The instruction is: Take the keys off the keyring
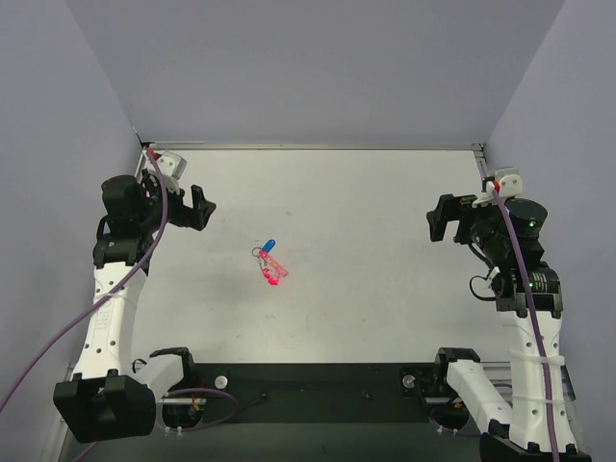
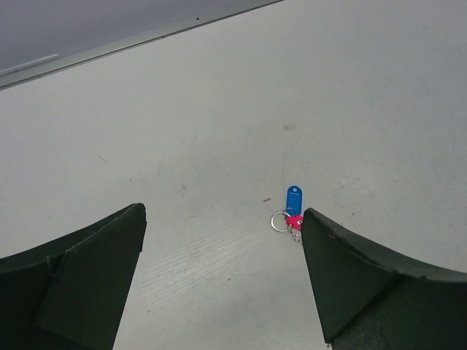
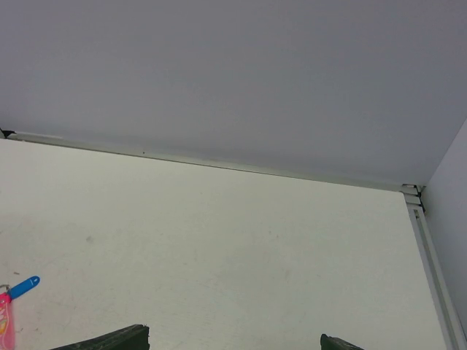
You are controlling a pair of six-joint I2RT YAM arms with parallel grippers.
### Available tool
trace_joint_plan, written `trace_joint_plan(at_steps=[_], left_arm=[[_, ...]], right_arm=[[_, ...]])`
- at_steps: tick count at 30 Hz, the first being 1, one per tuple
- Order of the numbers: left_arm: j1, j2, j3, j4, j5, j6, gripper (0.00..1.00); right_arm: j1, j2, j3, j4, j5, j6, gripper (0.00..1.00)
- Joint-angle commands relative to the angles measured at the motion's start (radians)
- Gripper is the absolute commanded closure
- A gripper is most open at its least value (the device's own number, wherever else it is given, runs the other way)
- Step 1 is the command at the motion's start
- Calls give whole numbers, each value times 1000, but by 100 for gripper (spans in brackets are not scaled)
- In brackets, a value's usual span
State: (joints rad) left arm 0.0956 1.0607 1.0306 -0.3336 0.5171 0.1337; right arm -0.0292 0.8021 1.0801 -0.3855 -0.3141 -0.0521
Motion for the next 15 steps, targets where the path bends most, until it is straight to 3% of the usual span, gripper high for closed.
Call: trace_joint_plan(at_steps=[1,15], left_arm=[[9,-5,-3,19,27,-19,3],[9,8,-32,47,63,10,3]], right_arm=[[2,-1,-6,25,12,14,0],[-6,-1,-25,25,27,-84,0]])
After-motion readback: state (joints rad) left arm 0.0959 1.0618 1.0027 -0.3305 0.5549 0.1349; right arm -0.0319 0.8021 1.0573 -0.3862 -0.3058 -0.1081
